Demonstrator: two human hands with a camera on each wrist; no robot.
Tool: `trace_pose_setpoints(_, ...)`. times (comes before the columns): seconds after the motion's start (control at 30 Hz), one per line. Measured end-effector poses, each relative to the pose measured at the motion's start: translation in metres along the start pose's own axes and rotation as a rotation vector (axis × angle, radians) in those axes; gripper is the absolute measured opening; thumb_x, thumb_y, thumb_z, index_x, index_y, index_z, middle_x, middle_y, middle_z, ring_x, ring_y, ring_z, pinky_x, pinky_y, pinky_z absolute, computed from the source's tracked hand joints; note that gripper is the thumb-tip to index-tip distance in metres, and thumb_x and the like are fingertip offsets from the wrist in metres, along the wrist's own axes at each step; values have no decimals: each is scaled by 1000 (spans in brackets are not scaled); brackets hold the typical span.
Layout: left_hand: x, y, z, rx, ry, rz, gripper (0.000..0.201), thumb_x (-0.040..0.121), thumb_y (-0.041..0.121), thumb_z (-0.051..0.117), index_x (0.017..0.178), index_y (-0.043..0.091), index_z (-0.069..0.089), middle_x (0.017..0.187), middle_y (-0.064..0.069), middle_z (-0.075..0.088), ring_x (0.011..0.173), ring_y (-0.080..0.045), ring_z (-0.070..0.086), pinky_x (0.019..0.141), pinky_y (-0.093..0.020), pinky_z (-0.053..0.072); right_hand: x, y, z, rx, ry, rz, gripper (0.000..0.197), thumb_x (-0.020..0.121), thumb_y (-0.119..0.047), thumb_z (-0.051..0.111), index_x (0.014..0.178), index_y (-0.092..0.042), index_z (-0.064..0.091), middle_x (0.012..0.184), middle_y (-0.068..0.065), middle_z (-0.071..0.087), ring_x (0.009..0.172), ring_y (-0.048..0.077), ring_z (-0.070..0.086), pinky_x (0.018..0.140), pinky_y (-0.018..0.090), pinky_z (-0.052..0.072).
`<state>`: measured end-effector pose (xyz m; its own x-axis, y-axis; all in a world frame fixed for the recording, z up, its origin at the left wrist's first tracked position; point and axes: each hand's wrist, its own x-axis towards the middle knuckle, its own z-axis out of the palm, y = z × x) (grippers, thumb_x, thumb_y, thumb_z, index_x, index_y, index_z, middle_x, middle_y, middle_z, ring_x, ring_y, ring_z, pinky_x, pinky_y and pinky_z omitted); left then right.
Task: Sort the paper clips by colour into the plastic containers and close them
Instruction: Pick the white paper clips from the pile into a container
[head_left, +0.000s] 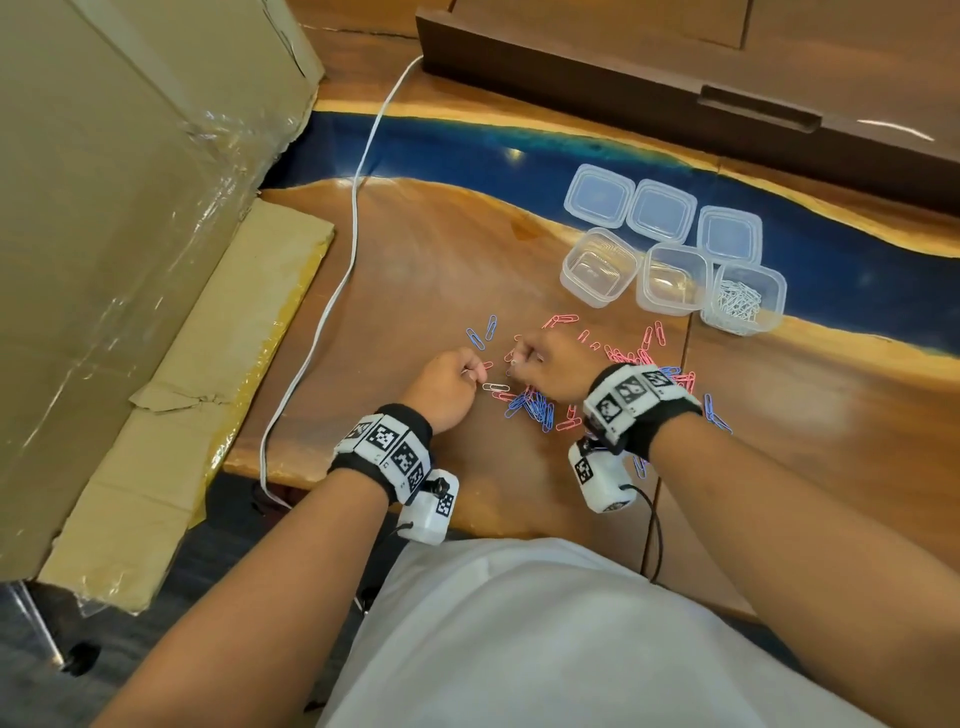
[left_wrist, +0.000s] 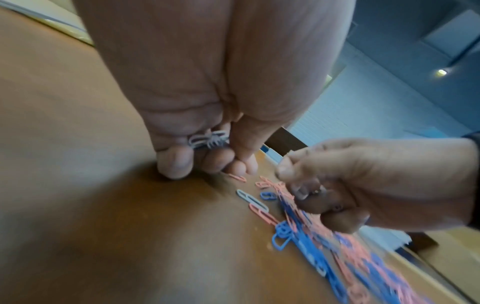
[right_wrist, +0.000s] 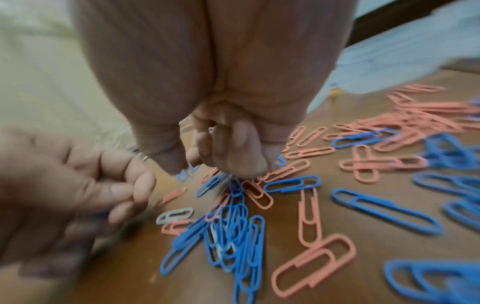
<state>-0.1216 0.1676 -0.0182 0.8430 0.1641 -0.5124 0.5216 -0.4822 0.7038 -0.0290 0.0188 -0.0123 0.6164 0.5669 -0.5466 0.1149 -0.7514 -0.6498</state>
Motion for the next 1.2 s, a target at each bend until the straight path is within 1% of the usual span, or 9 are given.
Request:
trace_pose_setpoints(0.13,3,4,9,212,-28,92,5,89,13,58,86,17,59,82,2,58,76,-19,53,67,-26,38,-29,14,-9,706,-5,210,6,69,-9,43,65,-13,44,60,5,40,46,15,32,42,19,26)
trace_pose_setpoints(0.23,9,4,11,378,-41,156,10,84,14,66,85,20,58,82,2,60,79,-24,57,74,-36,49,-48,25,-5,849,-58,235,13,72,-2,39,64,-8,47,60,9,42,44,16,32,41,18,25)
trace_pose_setpoints(0.4,13,5,6,462,-77,96,20,86,11,63,72,21,53,81,-3,62,81,-27,59,77,-41,52,-53,33,15,216,133,135,10,80,-9,63,72,-15,62,56,-9,52,47,7,42,52,22,37)
trace_pose_setpoints(0.5,13,3,8,476,-68,70,32,87,11,60,62,23,45,74,-2,58,80,-30,60,74,-39,51,-50,30,23,-21,189,33,10,77,-18,74,79,-18,64,58,-14,46,53,2,40,52,19,31)
trace_pose_setpoints(0.6,11,2,9,467,-63,47,33,88,14,61,61,22,43,74,-4,57,81,-33,59,73,-39,51,-45,27,23,-153,187,11,14,78,-24,75,81,-18,62,63,-13,47,62,10,44,54,24,32)
trace_pose_setpoints(0.7,8,2,9,402,-11,58,17,86,18,66,77,19,52,88,-9,64,86,-34,59,77,-41,50,-48,30,19,-227,150,-8,7,82,-23,72,80,-19,66,76,-6,60,74,16,55,67,28,44)
trace_pose_setpoints(0.8,2,2,7,409,60,58,8,89,22,62,90,14,60,92,-7,63,85,-32,57,71,-33,44,-56,41,14,-227,119,-10,8,82,-19,69,75,-21,65,74,-8,60,72,14,55,67,26,41)
trace_pose_setpoints(1.1,0,5,7,480,-9,35,14,94,17,53,84,9,59,91,-15,62,86,-37,59,72,-39,47,-71,55,-5,-33,207,91,11,77,-11,63,69,-18,61,58,-9,57,54,11,51,62,29,46)
trace_pose_setpoints(1.2,-2,0,5,446,9,39,16,93,18,52,79,10,56,87,-15,63,84,-37,59,72,-39,49,-78,56,-11,-144,279,151,3,81,-20,67,83,-21,64,67,-12,54,65,12,54,65,29,44)
